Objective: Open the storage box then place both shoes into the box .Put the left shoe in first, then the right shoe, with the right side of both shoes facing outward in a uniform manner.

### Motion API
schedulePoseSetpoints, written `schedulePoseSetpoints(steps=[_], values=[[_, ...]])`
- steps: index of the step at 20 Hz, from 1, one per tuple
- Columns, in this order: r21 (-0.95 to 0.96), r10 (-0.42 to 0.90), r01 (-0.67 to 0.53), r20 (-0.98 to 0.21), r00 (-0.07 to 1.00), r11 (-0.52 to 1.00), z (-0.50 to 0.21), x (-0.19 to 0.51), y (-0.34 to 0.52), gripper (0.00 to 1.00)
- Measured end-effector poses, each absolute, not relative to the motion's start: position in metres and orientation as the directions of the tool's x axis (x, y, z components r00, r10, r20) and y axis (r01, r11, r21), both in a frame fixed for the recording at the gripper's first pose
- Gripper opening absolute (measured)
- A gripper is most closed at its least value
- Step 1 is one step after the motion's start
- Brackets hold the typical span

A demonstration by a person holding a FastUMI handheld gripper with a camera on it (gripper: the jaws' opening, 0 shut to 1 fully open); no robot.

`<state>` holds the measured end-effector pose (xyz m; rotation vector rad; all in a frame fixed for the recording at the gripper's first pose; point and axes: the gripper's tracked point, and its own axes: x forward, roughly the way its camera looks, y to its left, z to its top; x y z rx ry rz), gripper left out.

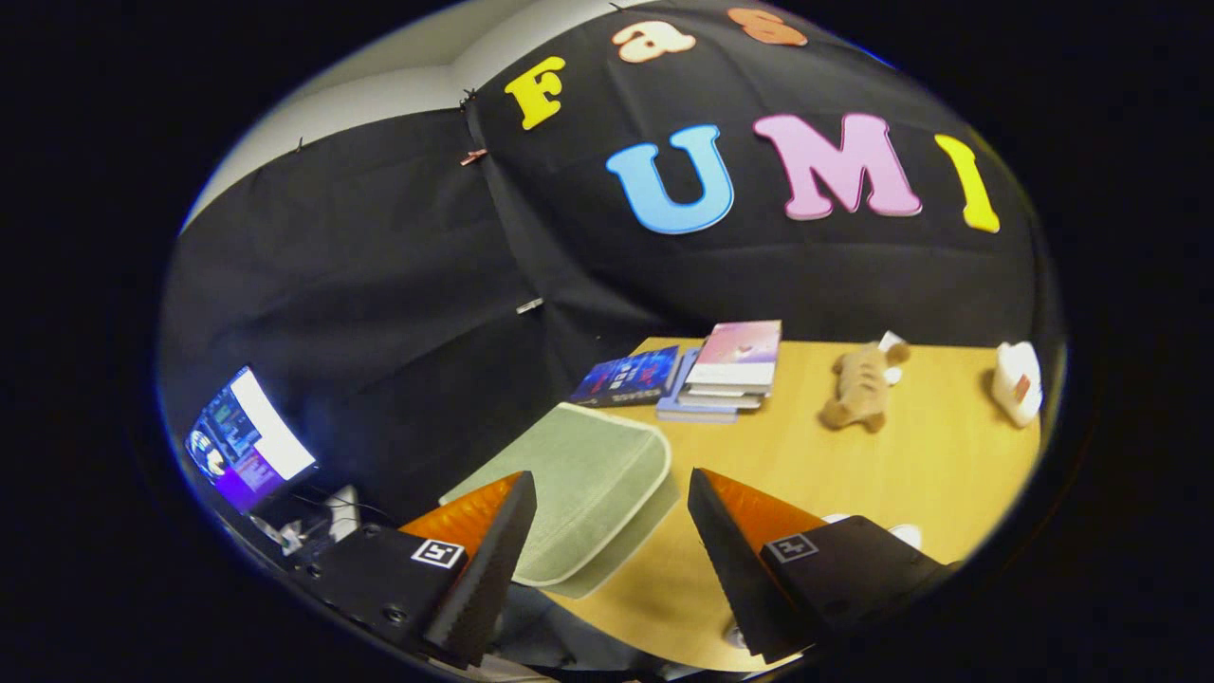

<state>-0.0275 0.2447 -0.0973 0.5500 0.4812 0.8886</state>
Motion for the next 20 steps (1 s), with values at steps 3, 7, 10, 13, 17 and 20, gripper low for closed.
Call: schedulePoseSetpoints(steps=[3,7,10,13,17,20], values=[[0.783,0.912,-0.533,-0.105,0.395,0.321,-0.108,-0.038,0.274,0.99],[0.939,0.969,-0.321,-0.047,0.244,0.127,-0.138,-0.043,0.300,0.98],[0.983,0.978,-0.177,-0.001,0.210,0.040,-0.167,-0.039,0.309,0.98],[0.998,0.984,-0.058,0.021,0.179,-0.011,-0.191,-0.039,0.316,0.97],[0.996,0.989,0.025,0.079,0.122,-0.083,-0.207,-0.043,0.338,0.97],[0.988,0.989,0.075,0.126,0.082,-0.132,-0.208,-0.050,0.355,0.97]])
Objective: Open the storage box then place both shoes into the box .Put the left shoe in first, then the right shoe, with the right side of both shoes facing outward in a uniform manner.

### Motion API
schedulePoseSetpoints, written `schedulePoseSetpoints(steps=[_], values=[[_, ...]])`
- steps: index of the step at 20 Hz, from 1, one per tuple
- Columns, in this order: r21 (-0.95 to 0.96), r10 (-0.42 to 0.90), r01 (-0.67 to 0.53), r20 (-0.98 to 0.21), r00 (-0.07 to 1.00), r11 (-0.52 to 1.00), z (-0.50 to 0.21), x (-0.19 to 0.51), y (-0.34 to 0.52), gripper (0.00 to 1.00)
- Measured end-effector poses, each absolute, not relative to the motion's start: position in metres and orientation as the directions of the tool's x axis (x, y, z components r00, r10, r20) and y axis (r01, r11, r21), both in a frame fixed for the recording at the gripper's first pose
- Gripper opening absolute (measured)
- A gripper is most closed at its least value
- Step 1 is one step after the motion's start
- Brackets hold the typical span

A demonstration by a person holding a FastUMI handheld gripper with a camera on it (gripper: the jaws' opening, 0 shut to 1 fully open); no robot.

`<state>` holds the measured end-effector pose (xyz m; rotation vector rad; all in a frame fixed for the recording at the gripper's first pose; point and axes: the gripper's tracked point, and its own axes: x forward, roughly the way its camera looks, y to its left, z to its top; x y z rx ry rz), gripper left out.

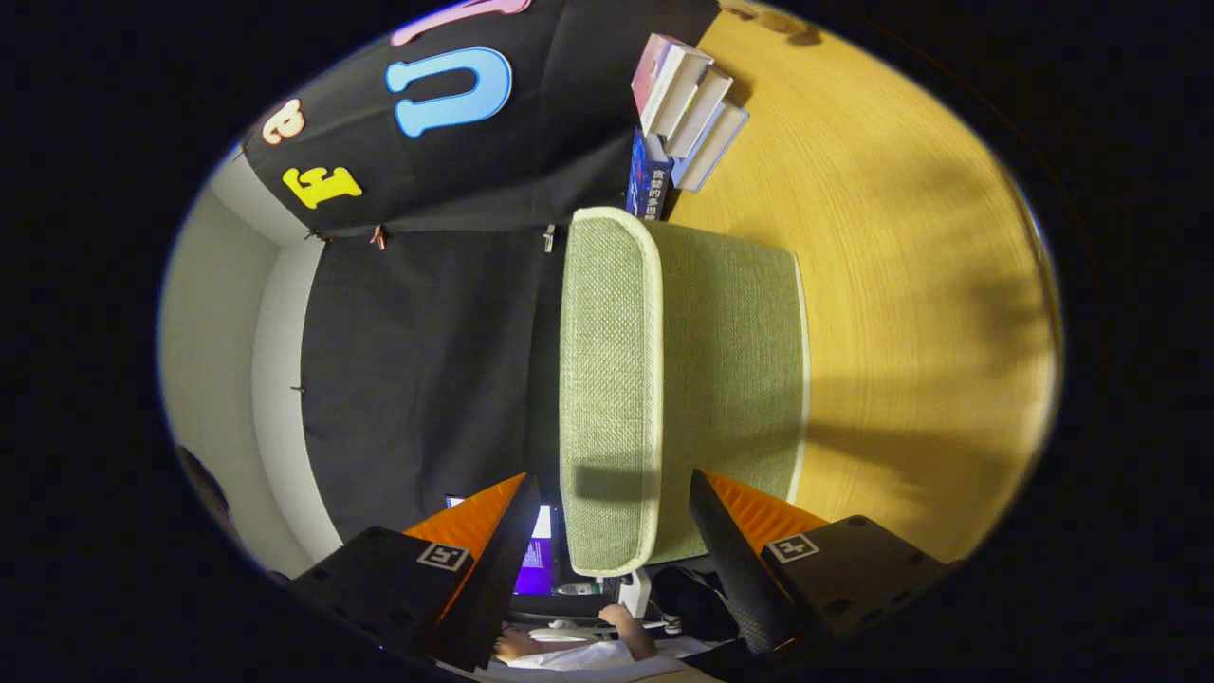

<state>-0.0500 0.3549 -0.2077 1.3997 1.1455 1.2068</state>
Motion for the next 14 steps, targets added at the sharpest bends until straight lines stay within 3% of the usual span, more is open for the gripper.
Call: schedulePoseSetpoints(steps=[5,7,8,9,12,14], values=[[0.967,0.974,0.126,0.214,0.074,-0.222,-0.202,-0.054,0.368,0.94],[0.964,0.970,0.118,0.231,0.078,-0.239,-0.203,-0.053,0.367,0.75],[0.963,0.970,0.121,0.233,0.072,-0.241,-0.206,-0.053,0.364,0.58],[0.960,0.967,0.121,0.246,0.068,-0.253,-0.206,-0.056,0.362,0.55],[0.954,0.956,0.114,0.263,0.126,-0.278,-0.198,-0.047,0.346,0.10],[0.953,0.954,0.109,0.269,0.133,-0.283,-0.189,-0.048,0.343,0.07]])
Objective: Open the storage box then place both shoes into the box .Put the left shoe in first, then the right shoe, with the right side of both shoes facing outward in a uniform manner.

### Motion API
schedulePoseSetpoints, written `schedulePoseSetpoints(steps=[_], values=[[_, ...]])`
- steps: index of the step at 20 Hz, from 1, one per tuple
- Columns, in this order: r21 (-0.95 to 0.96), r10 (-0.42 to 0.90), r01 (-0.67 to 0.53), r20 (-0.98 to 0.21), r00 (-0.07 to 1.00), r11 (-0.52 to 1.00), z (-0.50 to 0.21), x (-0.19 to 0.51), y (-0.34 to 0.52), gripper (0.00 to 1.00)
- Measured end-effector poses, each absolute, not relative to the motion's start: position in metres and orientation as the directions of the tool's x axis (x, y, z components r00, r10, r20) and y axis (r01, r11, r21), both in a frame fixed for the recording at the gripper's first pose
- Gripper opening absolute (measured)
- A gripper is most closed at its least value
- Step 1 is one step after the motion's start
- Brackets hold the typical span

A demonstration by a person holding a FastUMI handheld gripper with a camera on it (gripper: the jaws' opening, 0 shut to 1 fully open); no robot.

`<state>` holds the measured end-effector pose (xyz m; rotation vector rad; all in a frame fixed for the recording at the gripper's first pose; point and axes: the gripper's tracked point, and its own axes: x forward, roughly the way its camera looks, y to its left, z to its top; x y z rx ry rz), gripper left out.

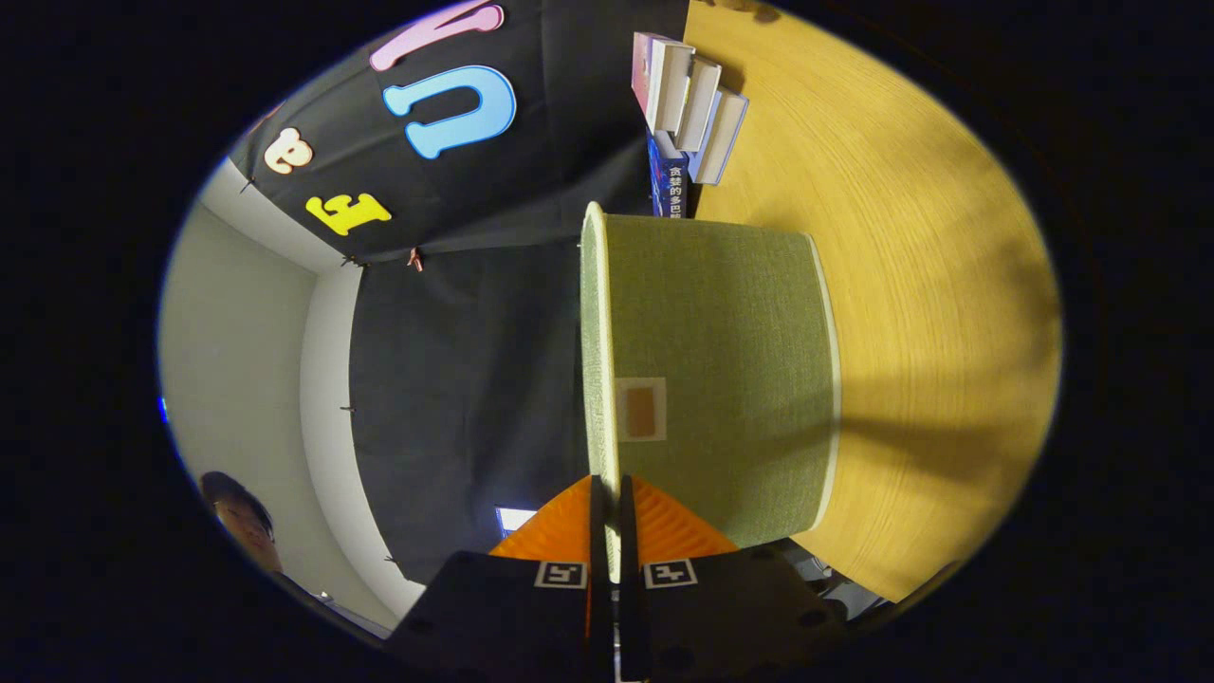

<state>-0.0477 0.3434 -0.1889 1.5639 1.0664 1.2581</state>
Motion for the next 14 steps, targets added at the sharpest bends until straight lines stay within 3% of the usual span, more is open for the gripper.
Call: schedulePoseSetpoints(steps=[6,14], values=[[0.953,0.941,0.018,0.296,0.162,-0.303,-0.133,-0.044,0.335,0.05],[0.953,0.962,-0.195,0.253,0.103,-0.230,-0.062,-0.044,0.355,0.06]])
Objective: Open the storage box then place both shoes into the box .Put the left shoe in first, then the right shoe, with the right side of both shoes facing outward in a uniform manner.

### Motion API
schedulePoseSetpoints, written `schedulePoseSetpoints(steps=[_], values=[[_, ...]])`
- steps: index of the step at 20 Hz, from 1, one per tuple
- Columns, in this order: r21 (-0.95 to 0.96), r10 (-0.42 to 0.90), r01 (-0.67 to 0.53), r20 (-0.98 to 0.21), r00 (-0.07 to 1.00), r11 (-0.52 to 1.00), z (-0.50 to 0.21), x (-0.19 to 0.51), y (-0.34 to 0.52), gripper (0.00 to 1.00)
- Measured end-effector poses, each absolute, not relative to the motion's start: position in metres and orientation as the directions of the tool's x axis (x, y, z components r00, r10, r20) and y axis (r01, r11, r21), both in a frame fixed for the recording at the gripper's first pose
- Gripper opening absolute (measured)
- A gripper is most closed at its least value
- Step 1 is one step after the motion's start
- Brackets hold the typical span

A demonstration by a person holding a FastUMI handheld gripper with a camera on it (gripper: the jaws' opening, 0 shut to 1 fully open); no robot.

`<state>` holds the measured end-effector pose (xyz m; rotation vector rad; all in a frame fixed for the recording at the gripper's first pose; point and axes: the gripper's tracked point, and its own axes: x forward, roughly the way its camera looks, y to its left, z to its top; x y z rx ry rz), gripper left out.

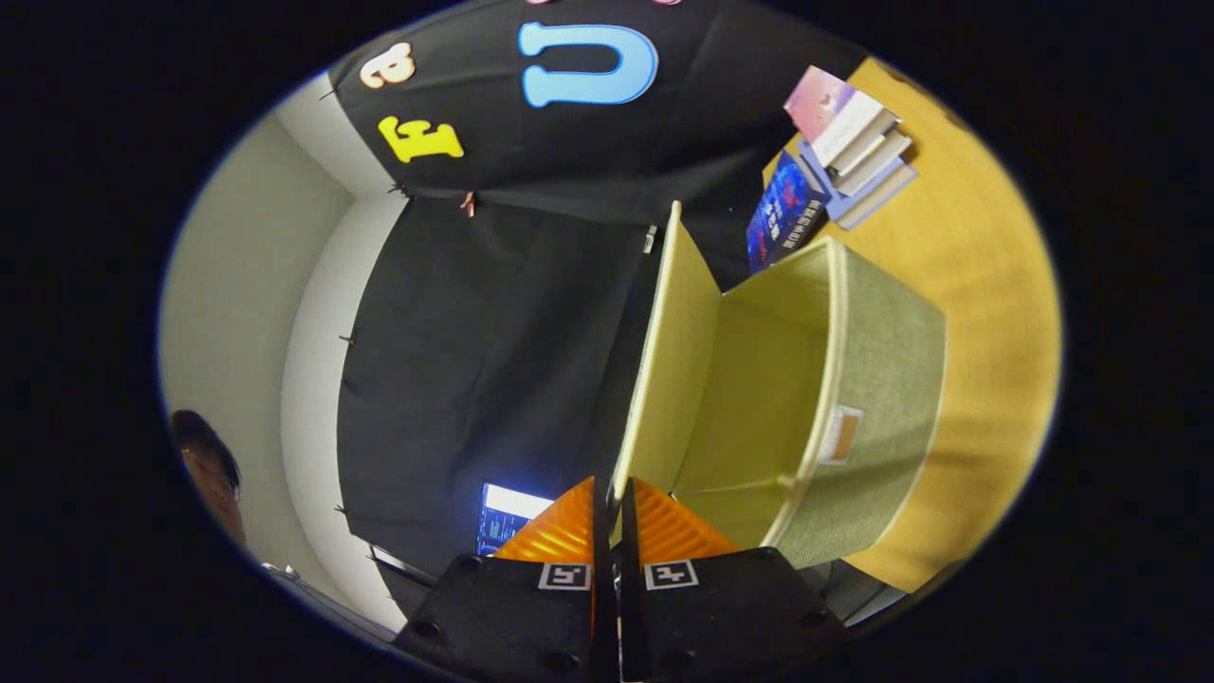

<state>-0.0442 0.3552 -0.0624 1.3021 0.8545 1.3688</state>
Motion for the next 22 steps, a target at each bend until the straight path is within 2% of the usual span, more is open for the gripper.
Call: schedulePoseSetpoints(steps=[5,13,17,21,22], values=[[0.930,0.967,-0.290,0.251,0.047,-0.227,-0.012,-0.047,0.389,0.08],[0.925,0.973,-0.310,0.233,0.008,-0.219,0.031,-0.053,0.464,0.08],[0.916,0.970,-0.325,0.240,-0.031,-0.237,0.048,-0.062,0.493,0.13],[0.917,0.975,-0.332,0.214,-0.058,-0.221,0.051,-0.075,0.521,0.65],[0.917,0.977,-0.337,0.206,-0.059,-0.214,0.050,-0.077,0.524,0.75]])
